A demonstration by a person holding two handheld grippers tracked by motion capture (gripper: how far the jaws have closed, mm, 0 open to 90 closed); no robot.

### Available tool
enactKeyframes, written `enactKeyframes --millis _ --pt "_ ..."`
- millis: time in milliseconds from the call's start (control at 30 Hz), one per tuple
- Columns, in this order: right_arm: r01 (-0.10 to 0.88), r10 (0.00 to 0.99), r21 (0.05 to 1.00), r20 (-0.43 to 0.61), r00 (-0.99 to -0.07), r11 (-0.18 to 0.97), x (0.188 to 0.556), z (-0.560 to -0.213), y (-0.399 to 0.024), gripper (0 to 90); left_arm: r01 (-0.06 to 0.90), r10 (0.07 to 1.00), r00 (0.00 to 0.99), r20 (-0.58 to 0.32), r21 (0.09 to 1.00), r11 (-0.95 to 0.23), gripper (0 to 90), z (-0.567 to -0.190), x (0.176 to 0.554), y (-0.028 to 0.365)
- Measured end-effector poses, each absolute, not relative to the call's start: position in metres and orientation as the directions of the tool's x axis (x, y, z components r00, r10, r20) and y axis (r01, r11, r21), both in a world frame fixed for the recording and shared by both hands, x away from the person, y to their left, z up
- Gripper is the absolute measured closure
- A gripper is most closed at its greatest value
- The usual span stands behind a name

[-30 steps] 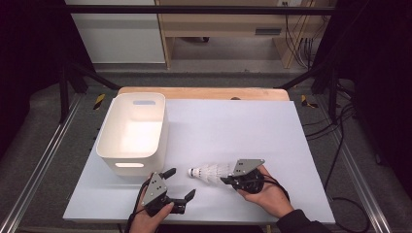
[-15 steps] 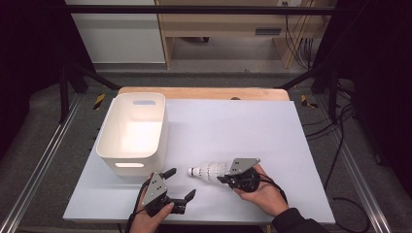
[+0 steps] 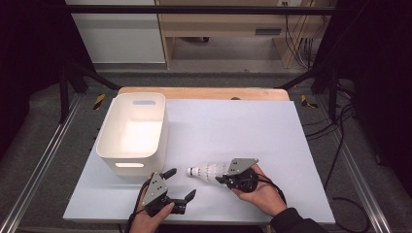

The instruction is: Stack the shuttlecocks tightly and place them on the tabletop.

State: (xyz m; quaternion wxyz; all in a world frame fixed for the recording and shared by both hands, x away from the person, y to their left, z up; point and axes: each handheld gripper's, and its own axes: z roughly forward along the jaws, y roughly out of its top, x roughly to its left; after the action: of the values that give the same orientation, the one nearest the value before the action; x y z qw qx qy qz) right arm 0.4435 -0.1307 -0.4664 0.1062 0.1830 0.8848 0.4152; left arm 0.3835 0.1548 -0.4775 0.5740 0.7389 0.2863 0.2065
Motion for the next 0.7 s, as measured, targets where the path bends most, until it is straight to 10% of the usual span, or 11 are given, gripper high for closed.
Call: enactKeyframes --millis 700 --pt "0.235 0.396 0.756 -0.034 -0.918 0.611 0.4433 -0.4695 -0.1286 87.4 0.186 0.658 0.753 -0.025 0.966 -0.177 4.1 -0.4774 0.3833 0.1544"
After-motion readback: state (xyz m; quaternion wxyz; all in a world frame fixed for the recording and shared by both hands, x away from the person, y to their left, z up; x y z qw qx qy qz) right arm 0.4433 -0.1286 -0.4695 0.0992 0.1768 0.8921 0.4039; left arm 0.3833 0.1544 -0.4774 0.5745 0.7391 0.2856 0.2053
